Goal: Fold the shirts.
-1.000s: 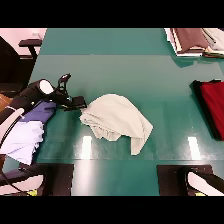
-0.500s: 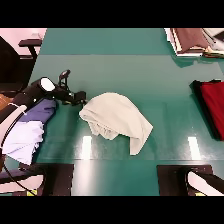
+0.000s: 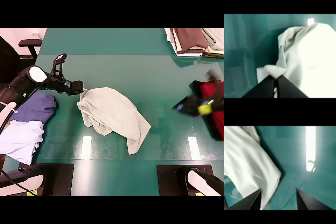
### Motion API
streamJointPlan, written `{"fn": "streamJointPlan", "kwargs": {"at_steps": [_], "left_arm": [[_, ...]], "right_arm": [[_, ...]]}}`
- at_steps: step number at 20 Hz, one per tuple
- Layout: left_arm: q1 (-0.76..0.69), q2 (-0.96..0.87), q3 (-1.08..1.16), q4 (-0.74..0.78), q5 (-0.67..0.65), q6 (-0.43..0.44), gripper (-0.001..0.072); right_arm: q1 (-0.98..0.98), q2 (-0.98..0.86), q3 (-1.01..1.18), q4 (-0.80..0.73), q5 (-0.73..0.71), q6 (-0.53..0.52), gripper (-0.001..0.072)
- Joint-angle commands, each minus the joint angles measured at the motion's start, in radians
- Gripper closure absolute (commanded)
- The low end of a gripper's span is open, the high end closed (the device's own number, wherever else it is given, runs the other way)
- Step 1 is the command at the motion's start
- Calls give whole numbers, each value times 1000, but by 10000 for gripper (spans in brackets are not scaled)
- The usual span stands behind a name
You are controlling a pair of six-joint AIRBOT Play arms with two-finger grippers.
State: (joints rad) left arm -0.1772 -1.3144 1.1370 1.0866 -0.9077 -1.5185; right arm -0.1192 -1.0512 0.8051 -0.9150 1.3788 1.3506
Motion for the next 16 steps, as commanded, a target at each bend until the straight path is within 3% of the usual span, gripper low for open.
{"fn": "streamJointPlan", "kwargs": {"at_steps": [1,5,7,9,10,13,16], "left_arm": [[0,3,5,6,-11,8,683],[0,3,5,6,-14,9,683],[0,3,5,6,-21,9,683],[0,3,6,6,-25,9,683],[1,4,6,6,-26,9,683],[3,53,39,65,-40,8,683],[3,162,159,166,-81,8,683]], "right_arm": [[119,-75,-250,29,-155,-26,230],[323,-202,-229,164,-332,-58,248],[390,-257,-168,158,-375,-58,360],[422,-289,-95,153,-405,-60,611],[423,-290,-58,153,-414,-63,696],[368,-224,78,116,-387,-69,696],[273,-93,262,-16,-251,-69,696]]}}
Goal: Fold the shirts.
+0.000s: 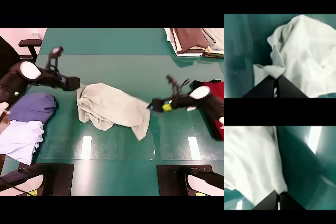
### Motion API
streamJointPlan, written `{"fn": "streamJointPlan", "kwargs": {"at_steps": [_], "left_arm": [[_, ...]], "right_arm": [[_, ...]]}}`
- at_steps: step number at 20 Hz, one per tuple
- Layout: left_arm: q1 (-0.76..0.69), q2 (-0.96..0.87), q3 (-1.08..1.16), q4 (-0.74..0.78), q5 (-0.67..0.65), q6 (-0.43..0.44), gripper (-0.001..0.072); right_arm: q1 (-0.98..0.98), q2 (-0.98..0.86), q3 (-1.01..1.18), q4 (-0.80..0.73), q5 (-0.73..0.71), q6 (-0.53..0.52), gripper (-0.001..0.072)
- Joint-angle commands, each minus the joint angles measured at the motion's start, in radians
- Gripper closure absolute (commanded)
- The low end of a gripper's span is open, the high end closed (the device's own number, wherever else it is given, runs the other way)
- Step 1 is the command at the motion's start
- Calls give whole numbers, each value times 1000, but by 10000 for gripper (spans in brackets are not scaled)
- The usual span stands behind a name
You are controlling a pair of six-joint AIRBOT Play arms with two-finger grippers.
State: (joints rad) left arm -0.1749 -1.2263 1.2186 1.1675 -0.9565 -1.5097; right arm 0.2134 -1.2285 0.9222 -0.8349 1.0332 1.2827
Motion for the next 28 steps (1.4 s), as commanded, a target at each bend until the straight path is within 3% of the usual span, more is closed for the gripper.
{"fn": "streamJointPlan", "kwargs": {"at_steps": [1,5,9,14,17,21,23,26,28], "left_arm": [[1,120,133,105,-49,-1,683],[1,301,347,116,-84,-1,683],[1,446,543,116,-82,-1,684],[1,465,777,126,-31,8,685],[1,436,800,194,42,26,685],[1,243,798,284,5,21,685],[1,88,798,296,-12,16,684],[1,-187,798,262,-47,-13,684],[1,-349,798,212,-61,-12,683]], "right_arm": [[-93,126,207,-122,143,-2,696],[-241,292,455,-138,286,-1,696],[-369,414,625,-137,339,1,696],[-528,442,821,-137,434,43,696],[-547,405,894,-135,492,109,696],[-471,283,900,-157,641,243,696],[-375,202,887,-260,691,289,696],[-234,95,769,-406,678,315,697],[-186,12,664,-406,606,314,696]]}}
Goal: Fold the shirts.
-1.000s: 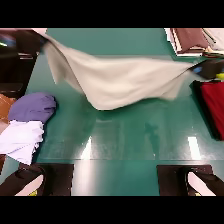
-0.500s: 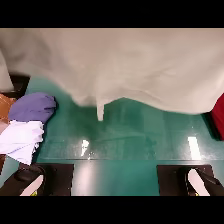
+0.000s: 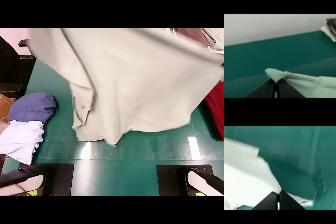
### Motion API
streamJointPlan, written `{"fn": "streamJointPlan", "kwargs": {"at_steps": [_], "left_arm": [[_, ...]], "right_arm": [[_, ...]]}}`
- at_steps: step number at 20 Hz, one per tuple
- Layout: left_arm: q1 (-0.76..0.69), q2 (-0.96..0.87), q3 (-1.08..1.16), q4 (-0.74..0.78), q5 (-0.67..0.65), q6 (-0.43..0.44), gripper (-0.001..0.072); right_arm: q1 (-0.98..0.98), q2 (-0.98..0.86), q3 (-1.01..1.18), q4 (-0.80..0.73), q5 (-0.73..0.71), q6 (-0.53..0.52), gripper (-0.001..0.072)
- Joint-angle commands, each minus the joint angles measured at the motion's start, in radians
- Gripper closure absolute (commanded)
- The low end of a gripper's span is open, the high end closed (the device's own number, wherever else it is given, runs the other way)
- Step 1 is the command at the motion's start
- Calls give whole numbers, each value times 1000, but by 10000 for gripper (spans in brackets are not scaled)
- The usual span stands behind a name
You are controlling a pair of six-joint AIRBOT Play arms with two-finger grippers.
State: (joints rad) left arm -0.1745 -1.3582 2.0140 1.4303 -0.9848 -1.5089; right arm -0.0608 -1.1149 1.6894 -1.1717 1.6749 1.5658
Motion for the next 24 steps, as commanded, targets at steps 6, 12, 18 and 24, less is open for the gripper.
{"fn": "streamJointPlan", "kwargs": {"at_steps": [6,12,18,24], "left_arm": [[8,-420,0,-52,-92,-10,131],[116,-323,1,-55,-309,-1,93],[183,-100,-251,-62,-446,16,93],[183,206,-918,-178,-270,-21,92]], "right_arm": [[101,-332,-179,-47,-253,-2,661],[19,-371,-126,79,-197,-91,293],[-78,-119,-431,82,-224,-132,303],[-60,87,-632,81,-280,-136,303]]}}
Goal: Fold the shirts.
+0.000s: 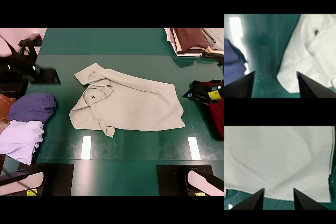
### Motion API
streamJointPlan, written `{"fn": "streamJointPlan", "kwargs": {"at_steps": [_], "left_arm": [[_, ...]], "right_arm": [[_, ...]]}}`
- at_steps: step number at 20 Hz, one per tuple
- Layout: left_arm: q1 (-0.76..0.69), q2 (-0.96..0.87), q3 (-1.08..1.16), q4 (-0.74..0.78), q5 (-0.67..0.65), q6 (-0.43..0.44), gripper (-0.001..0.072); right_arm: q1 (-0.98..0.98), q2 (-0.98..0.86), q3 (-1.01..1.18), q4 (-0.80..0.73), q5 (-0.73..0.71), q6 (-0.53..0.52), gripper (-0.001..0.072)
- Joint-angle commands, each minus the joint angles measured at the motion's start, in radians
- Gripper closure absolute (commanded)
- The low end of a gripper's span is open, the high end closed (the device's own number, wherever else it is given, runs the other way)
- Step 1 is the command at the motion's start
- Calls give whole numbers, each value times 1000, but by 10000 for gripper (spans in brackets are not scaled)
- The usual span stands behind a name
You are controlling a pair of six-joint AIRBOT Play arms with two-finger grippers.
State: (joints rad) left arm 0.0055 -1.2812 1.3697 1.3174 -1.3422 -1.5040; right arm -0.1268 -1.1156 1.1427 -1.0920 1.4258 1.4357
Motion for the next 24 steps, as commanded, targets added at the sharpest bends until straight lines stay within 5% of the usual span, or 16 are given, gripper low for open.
{"fn": "streamJointPlan", "kwargs": {"at_steps": [1,9,19,20,23,24], "left_arm": [[3,169,-369,-99,126,-27,92],[1,211,-718,-277,260,-10,92],[-124,211,-803,-378,514,-18,95],[-124,211,-802,-378,512,-18,166],[-124,212,-793,-377,480,-14,660],[-124,212,-773,-375,450,-5,683]], "right_arm": [[6,103,-96,3,-31,-6,303],[5,133,-97,2,-37,-5,303],[5,133,-97,2,-38,-5,303],[5,133,-98,2,-38,-5,302],[2,133,-97,-2,-26,-18,303],[-12,132,-98,-2,-6,-41,302]]}}
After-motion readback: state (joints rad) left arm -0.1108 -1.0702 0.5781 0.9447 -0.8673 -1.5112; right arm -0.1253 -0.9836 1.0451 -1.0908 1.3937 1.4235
